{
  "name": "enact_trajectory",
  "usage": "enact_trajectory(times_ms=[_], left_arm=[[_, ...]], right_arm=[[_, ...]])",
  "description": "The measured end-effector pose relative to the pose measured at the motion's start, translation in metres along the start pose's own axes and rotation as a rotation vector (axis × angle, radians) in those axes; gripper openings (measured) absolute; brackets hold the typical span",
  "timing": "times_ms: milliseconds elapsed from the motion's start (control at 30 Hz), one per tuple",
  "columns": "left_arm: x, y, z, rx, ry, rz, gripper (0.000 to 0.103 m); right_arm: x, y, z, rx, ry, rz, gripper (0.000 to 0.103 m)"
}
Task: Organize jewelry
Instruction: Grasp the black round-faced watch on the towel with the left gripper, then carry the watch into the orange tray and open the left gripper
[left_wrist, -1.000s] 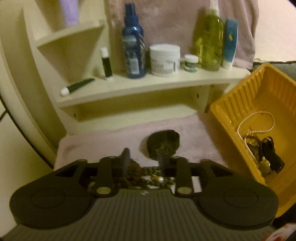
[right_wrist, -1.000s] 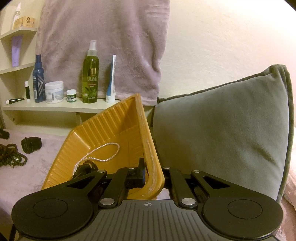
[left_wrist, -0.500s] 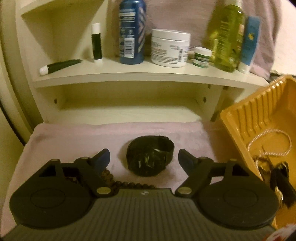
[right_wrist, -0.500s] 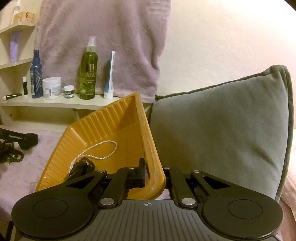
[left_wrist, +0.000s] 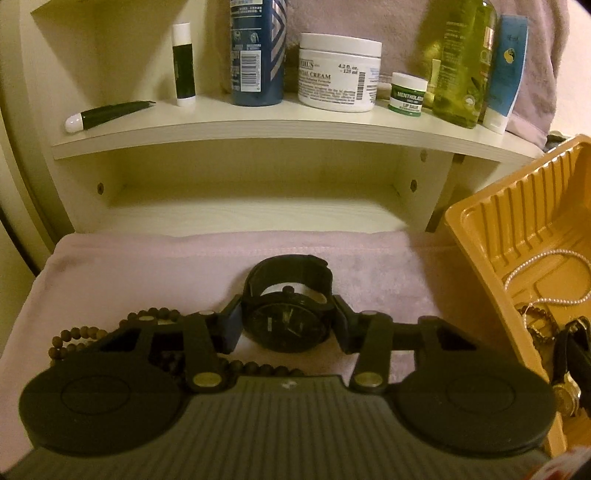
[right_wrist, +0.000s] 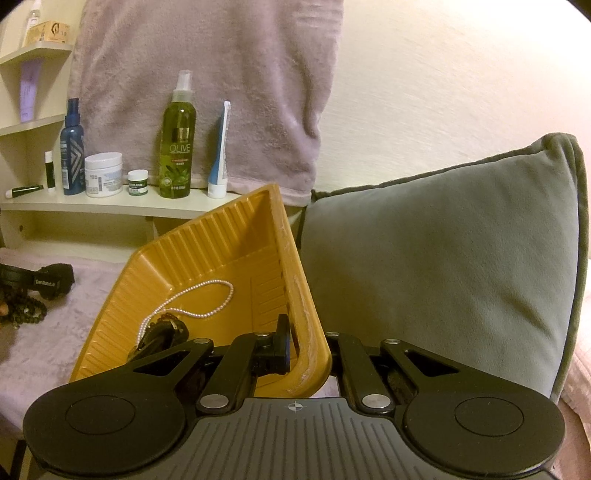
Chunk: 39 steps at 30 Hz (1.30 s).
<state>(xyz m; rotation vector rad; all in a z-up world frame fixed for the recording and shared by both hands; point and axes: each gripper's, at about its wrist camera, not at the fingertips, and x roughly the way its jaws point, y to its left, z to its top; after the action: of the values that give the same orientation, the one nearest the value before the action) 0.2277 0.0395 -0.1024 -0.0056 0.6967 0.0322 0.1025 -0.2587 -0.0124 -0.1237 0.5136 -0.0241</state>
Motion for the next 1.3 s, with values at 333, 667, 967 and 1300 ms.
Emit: enact_trajectory(times_ms=[333, 667, 967, 1300], left_arm=[[-0.028, -0.006, 0.004, 0.043, -0.019, -0.017, 0.045], [-0.052, -0.052, 0.024, 0.108, -0.049, -0.112, 0.045], [-0.054, -0.108, 0.031, 0.167, -0.033, -0.252, 0.045], [-0.040, -0.139, 0.026, 0.214, 0.016, -0.318, 0.045]], right_arm=[[-0.001, 0.001, 0.000, 0.002, -0.008, 0.006, 0.006], [-0.005, 0.000, -0.001, 0.016, -0.018, 0.018, 0.006], [-0.004, -0.001, -0.001, 0.026, -0.021, 0.026, 0.006], [-0.002, -0.002, 0.000, 0.032, -0.018, 0.029, 0.006]])
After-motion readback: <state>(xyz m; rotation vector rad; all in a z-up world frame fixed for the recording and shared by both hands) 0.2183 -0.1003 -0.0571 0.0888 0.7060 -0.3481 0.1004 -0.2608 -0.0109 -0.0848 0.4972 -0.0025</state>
